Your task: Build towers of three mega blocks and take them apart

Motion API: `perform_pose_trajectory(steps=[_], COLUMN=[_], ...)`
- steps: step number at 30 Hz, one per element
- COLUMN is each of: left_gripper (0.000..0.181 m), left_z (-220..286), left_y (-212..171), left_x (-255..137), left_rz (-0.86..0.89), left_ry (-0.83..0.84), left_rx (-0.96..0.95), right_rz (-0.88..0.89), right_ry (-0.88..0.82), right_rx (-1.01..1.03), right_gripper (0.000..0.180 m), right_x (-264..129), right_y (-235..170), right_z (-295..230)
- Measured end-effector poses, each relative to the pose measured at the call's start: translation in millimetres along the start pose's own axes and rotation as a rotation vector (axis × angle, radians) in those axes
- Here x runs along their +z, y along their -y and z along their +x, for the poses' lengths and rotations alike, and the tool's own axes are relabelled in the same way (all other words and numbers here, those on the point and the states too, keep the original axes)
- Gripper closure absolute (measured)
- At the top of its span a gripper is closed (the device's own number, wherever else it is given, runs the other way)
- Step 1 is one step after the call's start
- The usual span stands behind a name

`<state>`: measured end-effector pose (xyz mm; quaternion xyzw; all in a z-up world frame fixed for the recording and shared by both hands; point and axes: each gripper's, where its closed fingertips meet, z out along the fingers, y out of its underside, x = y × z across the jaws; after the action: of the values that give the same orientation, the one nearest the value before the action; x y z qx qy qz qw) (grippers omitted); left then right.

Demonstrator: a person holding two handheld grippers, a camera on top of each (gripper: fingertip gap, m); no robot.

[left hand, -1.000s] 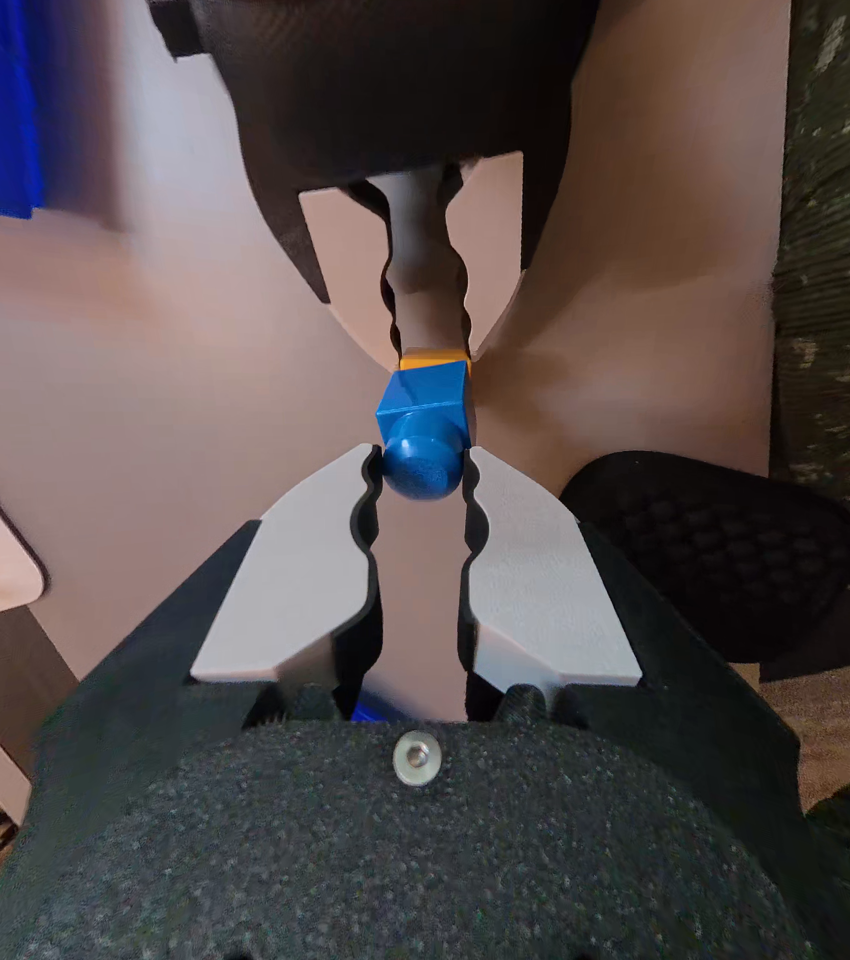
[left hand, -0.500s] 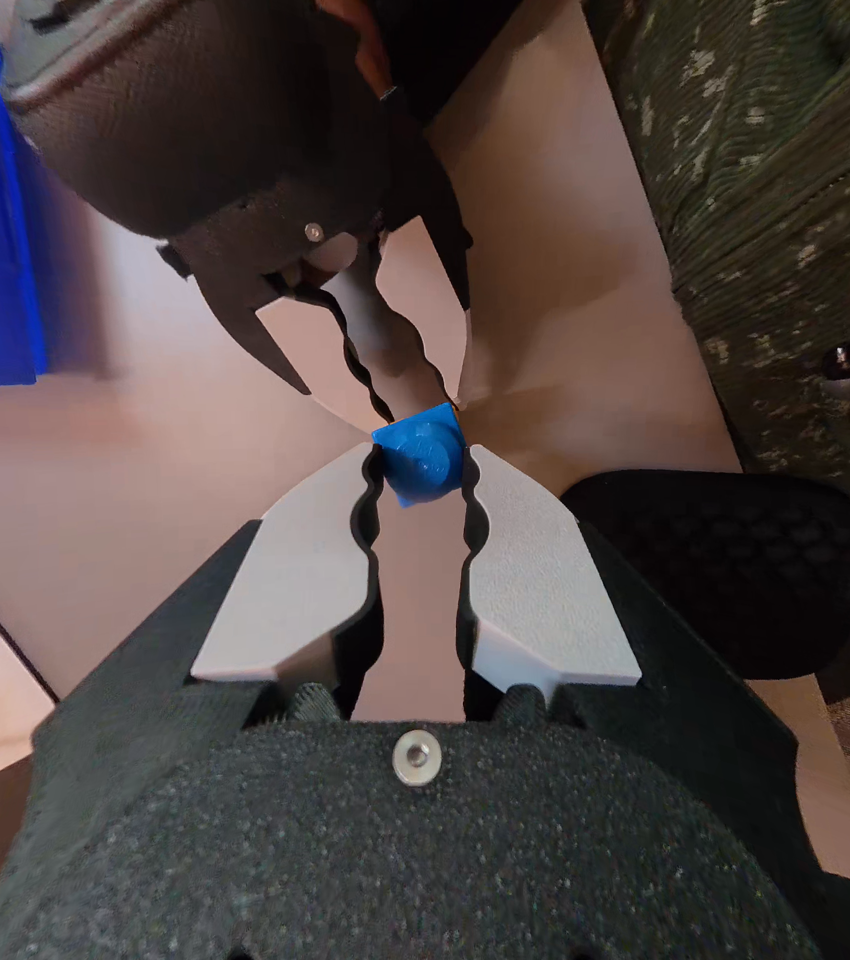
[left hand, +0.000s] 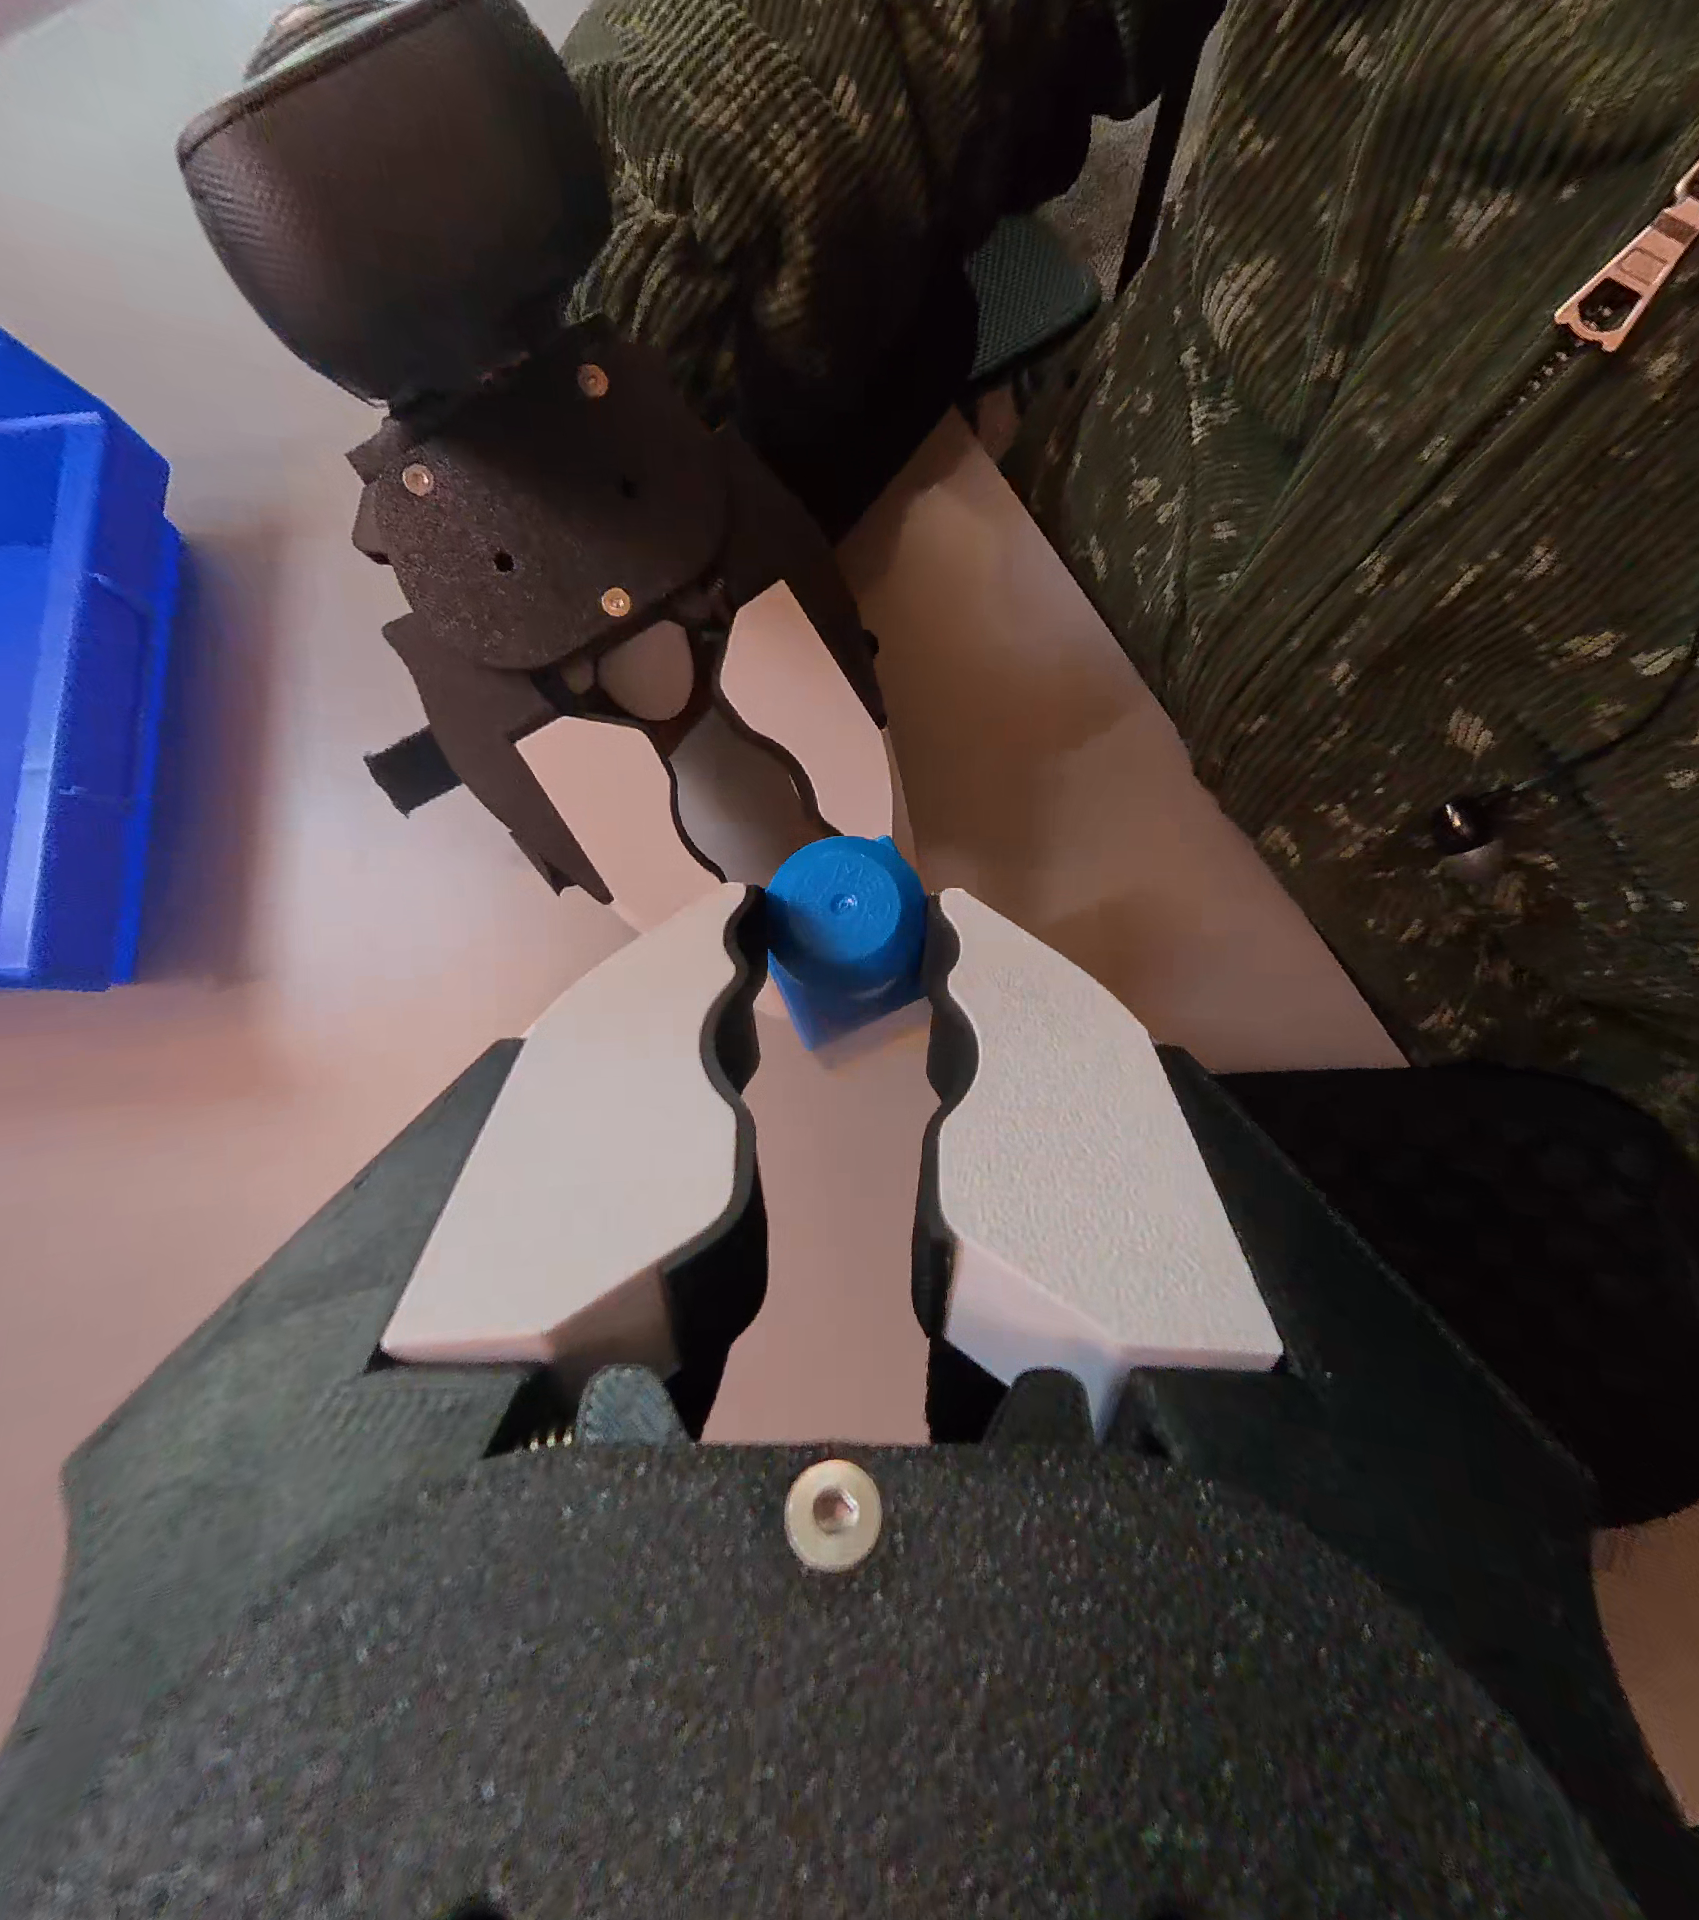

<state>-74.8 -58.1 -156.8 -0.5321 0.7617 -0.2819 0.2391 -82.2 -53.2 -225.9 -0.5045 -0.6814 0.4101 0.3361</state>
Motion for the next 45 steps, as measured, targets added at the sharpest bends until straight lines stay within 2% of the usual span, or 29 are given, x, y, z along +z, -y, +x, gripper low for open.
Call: perform_pose_trajectory(steps=[3,5,7,11,15,17,18,23,28,31,37,45], left_gripper=[0.152,0.133,0.126,0.125,0.125,0.142,0.143,0.143,0.143,0.143,0.143,0.144], left_z=[-4.0,-9.3,-14.1,-25.2,-32.8,-34.6,-35.1,-42.0,-38.8,-40.3,-45.8,-43.7], left_y=[-0.7,0.6,7.5,-7.1,-26.8,-31.6,-33.3,-53.9,-66.4,-68.8,-72.1,-83.3], left_x=[1.5,-1.9,-9.8,-11.8,12.3,26.0,31.0,40.1,57.4,62.1,62.3,73.6], left_rz=[0.023,0.071,0.188,0.29,0.346,0.386,0.404,0.376,0.339,0.301,0.265,0.211], left_ry=[0.035,0.093,0.157,0.344,0.429,0.435,0.427,0.445,0.425,0.445,0.51,0.48], left_rx=[-0.051,-0.102,-0.156,-0.222,-0.316,-0.34,-0.354,-0.416,-0.422,-0.41,-0.416,-0.43], right_rz=[-0.02,-0.034,-0.041,0.026,0.08,0.066,0.045,-0.021,0.035,0.084,0.053,-0.017], right_ry=[-0.003,-0.014,-0.04,-0.076,-0.091,-0.087,-0.088,-0.126,-0.144,-0.117,-0.188,-0.194], right_rx=[0.015,0.037,0.047,0.084,0.094,0.093,0.093,0.13,0.173,0.151,0.119,0.099], right_gripper=[0.147,0.147,0.147,0.147,0.147,0.147,0.147,0.146,0.125,0.143,0.143,0.143], right_x=[1.3,-0.1,-2.3,-11.6,-18.8,-16.2,-14.4,-10.6,-17.1,-17.6,-17.6,-10.0], right_y=[-3.0,-5.2,-7.8,0.1,8.0,5.5,1.8,-12.7,-6.8,2.6,3.0,-10.0], right_z=[2.1,5.8,11.3,22.8,27.2,26.0,26.0,36.2,43.5,37.4,43.1,42.4])
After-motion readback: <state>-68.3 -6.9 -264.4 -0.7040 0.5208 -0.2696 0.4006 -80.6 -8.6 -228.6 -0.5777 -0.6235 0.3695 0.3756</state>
